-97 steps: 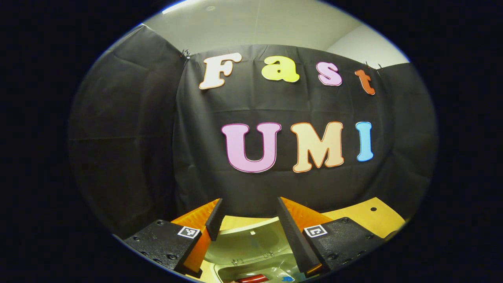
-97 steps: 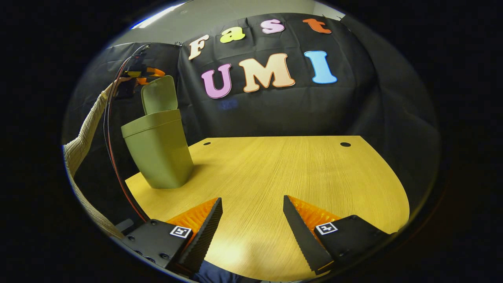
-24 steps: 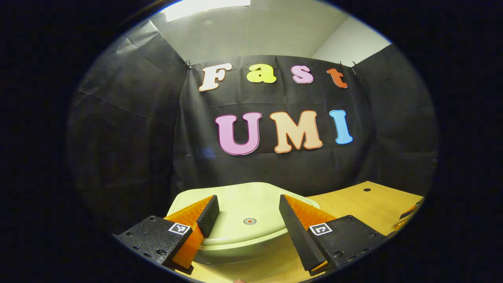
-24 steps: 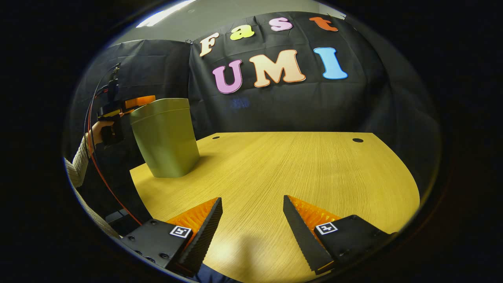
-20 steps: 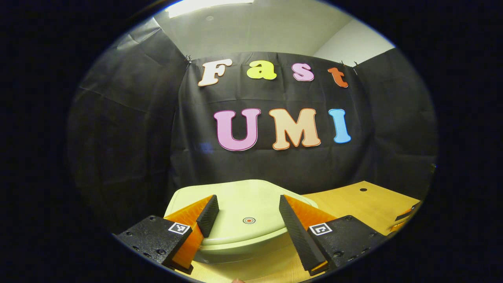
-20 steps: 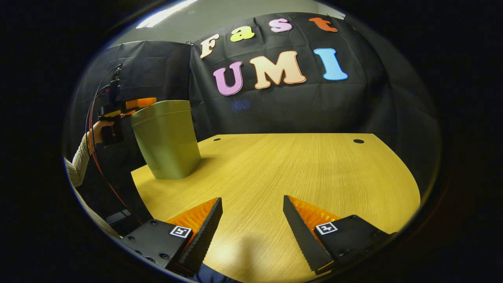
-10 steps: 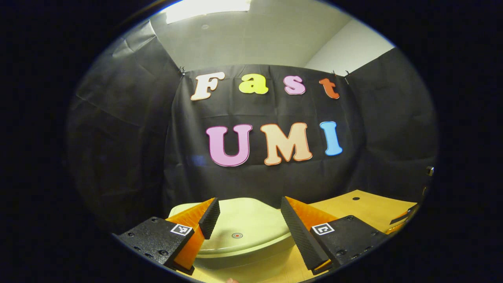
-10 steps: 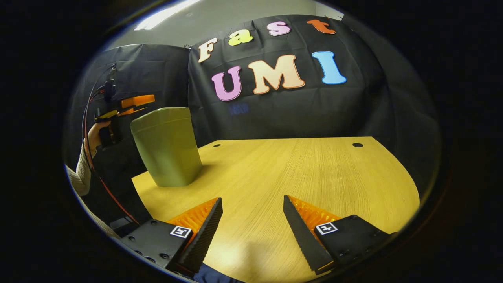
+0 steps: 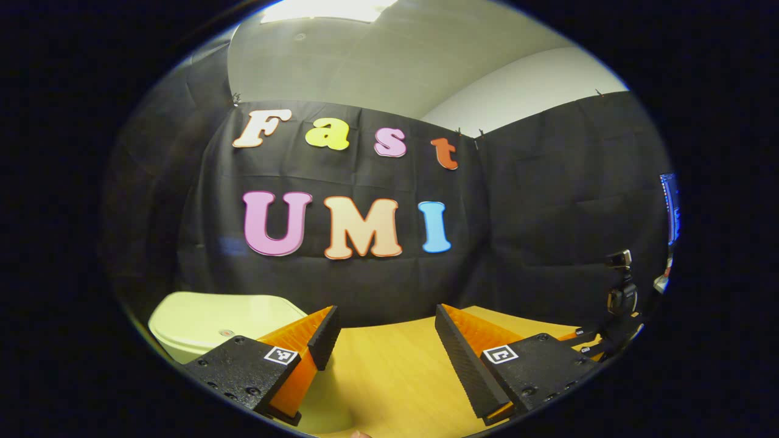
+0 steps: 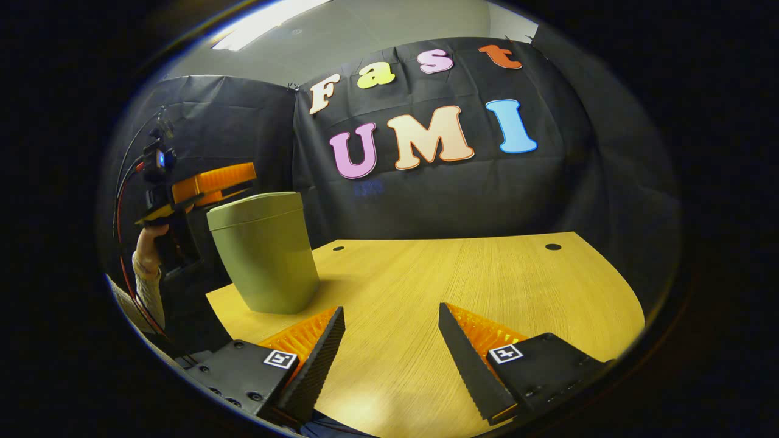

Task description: Press the lid of the desktop garbage bin to open it, pick up the crumpled paper on the desktop and throw it into the bin, then pick up the pop can on the desktop and drop it into the bin, and finally close the garbage bin lid.

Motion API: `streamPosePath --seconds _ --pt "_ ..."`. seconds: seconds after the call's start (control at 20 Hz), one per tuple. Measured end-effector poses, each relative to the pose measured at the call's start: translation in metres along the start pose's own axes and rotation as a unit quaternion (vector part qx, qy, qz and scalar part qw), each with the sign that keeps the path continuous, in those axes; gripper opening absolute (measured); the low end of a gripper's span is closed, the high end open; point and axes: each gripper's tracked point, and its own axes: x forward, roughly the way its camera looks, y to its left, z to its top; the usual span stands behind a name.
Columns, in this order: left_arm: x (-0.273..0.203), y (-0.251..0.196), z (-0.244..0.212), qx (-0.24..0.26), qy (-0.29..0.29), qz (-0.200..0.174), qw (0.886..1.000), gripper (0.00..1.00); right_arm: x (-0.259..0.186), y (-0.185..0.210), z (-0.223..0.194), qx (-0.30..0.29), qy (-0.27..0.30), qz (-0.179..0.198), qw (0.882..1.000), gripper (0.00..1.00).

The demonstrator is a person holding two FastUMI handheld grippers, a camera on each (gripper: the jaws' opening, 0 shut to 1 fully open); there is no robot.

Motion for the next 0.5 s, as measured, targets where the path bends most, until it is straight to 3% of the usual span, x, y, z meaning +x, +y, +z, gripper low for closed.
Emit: streamPosePath --seconds 0.25,0.4,0.45,0.5 --pt "-0.002 -0.031 -0.052 -0.036 0.022 -0.047 0.998 0.95 0.001 0.015 0.006 0.003 -0.019 -0.008 1.000 0.98" --pt "-0.003 -0.031 -0.080 -0.049 0.036 -0.053 0.997 0.95 0.003 0.013 0.013 0.010 -0.038 -0.027 0.999 0.98" --pt "-0.004 -0.029 -0.086 -0.052 0.038 -0.052 0.997 0.95 0.003 0.011 0.015 0.010 -0.045 -0.037 0.998 0.94" --pt "-0.003 -0.026 -0.090 -0.052 0.038 -0.049 0.997 0.95 0.004 0.010 0.018 0.010 -0.051 -0.046 0.998 0.98"
